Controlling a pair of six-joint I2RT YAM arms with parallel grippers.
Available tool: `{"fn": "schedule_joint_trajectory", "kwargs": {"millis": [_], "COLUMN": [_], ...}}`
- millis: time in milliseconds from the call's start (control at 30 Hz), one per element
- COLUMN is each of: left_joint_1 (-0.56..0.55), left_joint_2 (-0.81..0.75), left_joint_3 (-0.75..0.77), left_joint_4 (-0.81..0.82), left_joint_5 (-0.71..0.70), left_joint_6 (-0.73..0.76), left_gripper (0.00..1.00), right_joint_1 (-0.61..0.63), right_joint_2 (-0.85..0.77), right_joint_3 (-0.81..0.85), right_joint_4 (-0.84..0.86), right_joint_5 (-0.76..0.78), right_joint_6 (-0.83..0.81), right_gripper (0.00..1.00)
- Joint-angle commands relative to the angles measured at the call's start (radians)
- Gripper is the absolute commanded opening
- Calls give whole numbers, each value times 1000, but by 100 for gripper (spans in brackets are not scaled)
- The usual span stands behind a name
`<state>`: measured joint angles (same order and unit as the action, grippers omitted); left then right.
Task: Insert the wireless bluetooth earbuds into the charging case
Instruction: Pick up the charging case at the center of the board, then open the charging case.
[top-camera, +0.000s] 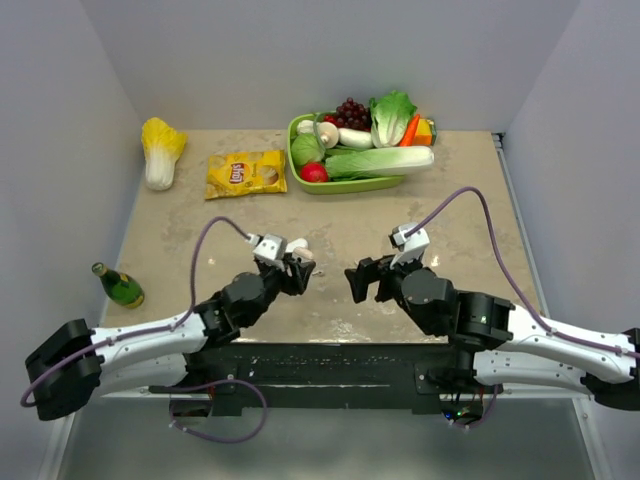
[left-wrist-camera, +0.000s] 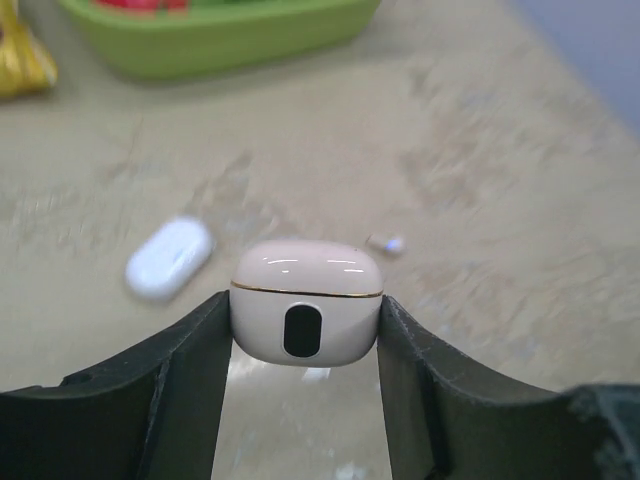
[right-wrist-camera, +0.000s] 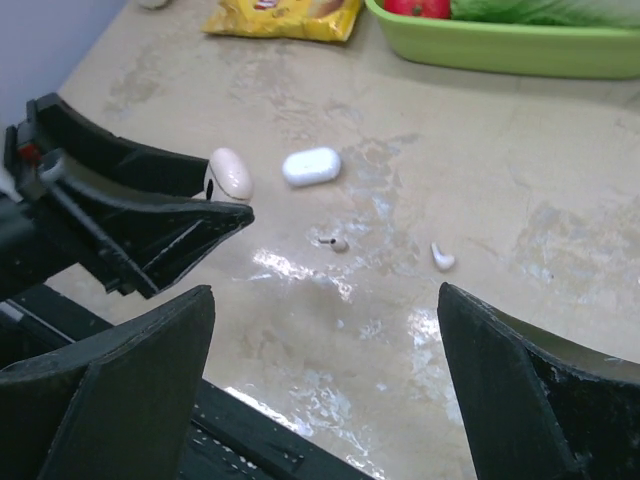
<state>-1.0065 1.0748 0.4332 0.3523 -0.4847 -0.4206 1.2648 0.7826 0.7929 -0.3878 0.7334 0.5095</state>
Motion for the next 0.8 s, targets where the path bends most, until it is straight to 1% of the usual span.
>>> {"fn": "schedule_joint_trajectory", "kwargs": {"millis": [0,67,100,133,200,233,300,467,533,667,767], "left_joint_1": [-3,-4,-4,-4,-6,-6,-7,-12,-12,-21,-35], "left_joint_2": [-116,-105,-98,-86,-53,-43,-39,-38,-55,-90,-98], "left_joint_3": [-259,-330,-347,-365,-407,-412,-410,-412,-406,-383,-389], "left_joint_4": [781,942,1064,1124,1273,1298,1321,1376,1360,1249,1248], "left_joint_5": [121,222,277,401,509,546,561,592,598,601,586], "left_joint_6": [273,351,453,506,606,618,637,667,672,701,710], "left_gripper": [0,0,0,0,0,0,0,0,0,0,0], "right_joint_1": [-2,-2,-1,-2,-2,-2,-2,-2,-2,-2,-4], "right_joint_2": [15,59,70,90,104,113,153,245,260,264,285], "right_joint_3": [112,147,173,184,207,213,238,255,255,241,243], "right_joint_4": [49,15,9,3,4,9,-3,-20,-19,20,13], "right_joint_5": [-49,-78,-91,-104,-170,-193,-238,-282,-287,-304,-293], "right_joint_6": [-98,-95,-91,-88,-85,-85,-83,-85,-77,-78,-78], "right_gripper": [96,96,96,96,96,96,96,96,96,95,94]}}
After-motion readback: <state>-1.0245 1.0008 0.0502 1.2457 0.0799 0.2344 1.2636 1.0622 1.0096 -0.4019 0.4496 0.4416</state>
